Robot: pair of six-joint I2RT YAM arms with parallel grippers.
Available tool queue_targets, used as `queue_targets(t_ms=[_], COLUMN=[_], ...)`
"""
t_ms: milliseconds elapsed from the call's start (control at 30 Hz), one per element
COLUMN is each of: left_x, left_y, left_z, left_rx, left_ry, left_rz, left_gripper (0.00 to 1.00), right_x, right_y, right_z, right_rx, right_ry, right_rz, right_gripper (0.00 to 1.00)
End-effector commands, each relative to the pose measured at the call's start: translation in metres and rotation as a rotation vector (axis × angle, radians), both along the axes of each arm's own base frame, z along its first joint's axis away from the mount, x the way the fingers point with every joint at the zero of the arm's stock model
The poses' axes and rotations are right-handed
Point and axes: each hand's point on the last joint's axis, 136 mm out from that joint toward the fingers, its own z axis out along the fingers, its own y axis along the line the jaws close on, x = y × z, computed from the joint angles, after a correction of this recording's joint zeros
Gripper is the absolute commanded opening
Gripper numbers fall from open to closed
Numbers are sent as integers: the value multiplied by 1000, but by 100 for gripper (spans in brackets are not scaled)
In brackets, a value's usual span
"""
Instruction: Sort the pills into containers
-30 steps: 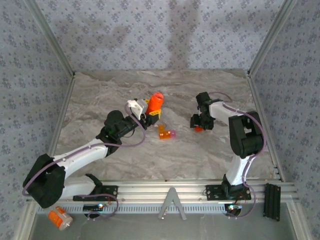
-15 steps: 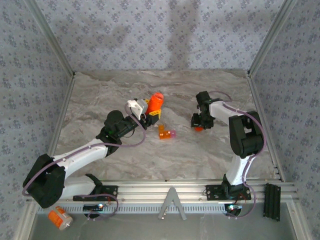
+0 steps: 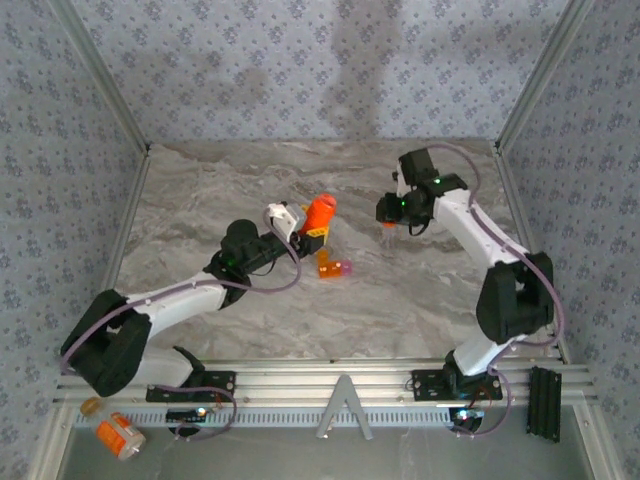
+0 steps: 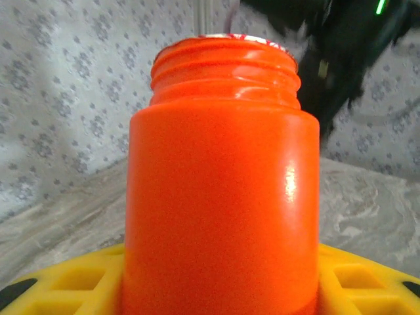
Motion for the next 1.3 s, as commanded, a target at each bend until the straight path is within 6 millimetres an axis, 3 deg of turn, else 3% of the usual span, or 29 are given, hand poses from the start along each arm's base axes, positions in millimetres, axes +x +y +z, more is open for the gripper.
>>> queue_targets(t_ms=[0, 200, 467, 867, 1267], left_x=[-6, -2, -8, -18, -11], left_y=[-11, -17, -19, -19, -12], left_z=[17, 1, -12, -16, -14], left_rx=[-20, 20, 60, 127, 124], left_ry=[-81, -73, -67, -90, -105], left_rz=[-82, -111, -148, -199, -183], left_gripper=[0, 0, 0, 0, 0], right_x=[-21, -32, -49, -77, -89], right_y=[24, 48, 69, 106, 106], right_z=[45, 99, 122, 123, 104], right_rx=[152, 300, 387, 427, 410], right_ry=[7, -63, -59, 16, 79], right_rz=[80, 194, 326, 560, 611], right_gripper=[41, 41, 40, 39, 38])
